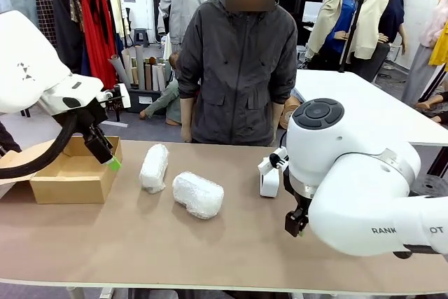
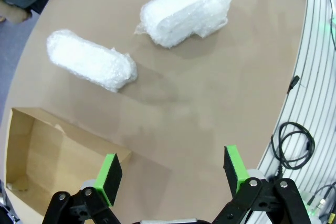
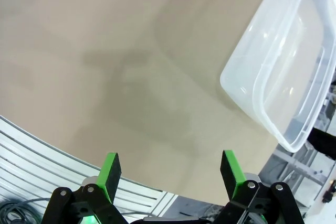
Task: Separate and place wrapped and unwrapped clocks.
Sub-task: Pick up the Digital clock indicated by the person.
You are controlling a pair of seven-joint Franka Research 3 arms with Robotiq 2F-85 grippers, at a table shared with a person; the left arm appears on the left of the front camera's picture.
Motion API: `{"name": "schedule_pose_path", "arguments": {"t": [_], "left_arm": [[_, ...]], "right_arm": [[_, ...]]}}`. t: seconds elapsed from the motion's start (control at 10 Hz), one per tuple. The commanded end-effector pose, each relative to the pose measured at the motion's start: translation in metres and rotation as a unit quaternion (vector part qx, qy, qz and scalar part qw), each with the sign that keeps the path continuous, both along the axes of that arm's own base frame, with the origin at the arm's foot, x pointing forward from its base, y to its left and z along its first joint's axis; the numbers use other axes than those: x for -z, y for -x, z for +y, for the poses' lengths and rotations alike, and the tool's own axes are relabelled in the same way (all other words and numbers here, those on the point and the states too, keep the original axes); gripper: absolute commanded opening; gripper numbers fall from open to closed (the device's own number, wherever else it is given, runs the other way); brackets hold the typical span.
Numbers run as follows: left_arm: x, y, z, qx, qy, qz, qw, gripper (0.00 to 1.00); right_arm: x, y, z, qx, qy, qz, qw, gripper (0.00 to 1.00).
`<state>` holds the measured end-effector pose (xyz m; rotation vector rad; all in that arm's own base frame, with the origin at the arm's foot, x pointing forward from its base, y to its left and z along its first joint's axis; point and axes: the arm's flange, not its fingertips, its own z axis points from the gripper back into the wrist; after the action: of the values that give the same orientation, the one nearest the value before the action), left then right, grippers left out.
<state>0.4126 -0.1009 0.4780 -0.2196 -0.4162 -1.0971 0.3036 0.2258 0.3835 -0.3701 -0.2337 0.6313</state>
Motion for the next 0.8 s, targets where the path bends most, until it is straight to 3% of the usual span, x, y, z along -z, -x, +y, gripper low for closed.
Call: {"name": "schedule_pose_path", "arguments": {"t": [0.0, 0.4, 0.6, 0.7], "left_arm": [[-0.002, 0.002, 0.001, 0.000, 0.010, 0.003, 1.000, 1.00], [-0.002, 0.002, 0.001, 0.000, 0.010, 0.003, 1.000, 1.00], [-0.002, -0.001, -0.002, 0.009, -0.005, 0.011, 1.000, 1.00], [-0.005, -0.003, 0.000, 0.029, 0.012, 0.016, 0.999, 1.00]], "right_arm": [[0.000, -0.003, -0.002, -0.013, 0.004, -0.005, 1.000, 1.00], [0.000, 0.000, -0.001, 0.000, -0.001, 0.000, 1.000, 1.00], [-0.025, -0.026, -0.002, -0.036, -0.117, 0.034, 0.992, 1.00], [-0.033, -0.031, -0.003, -0.050, -0.142, 0.036, 0.988, 1.00]]}}
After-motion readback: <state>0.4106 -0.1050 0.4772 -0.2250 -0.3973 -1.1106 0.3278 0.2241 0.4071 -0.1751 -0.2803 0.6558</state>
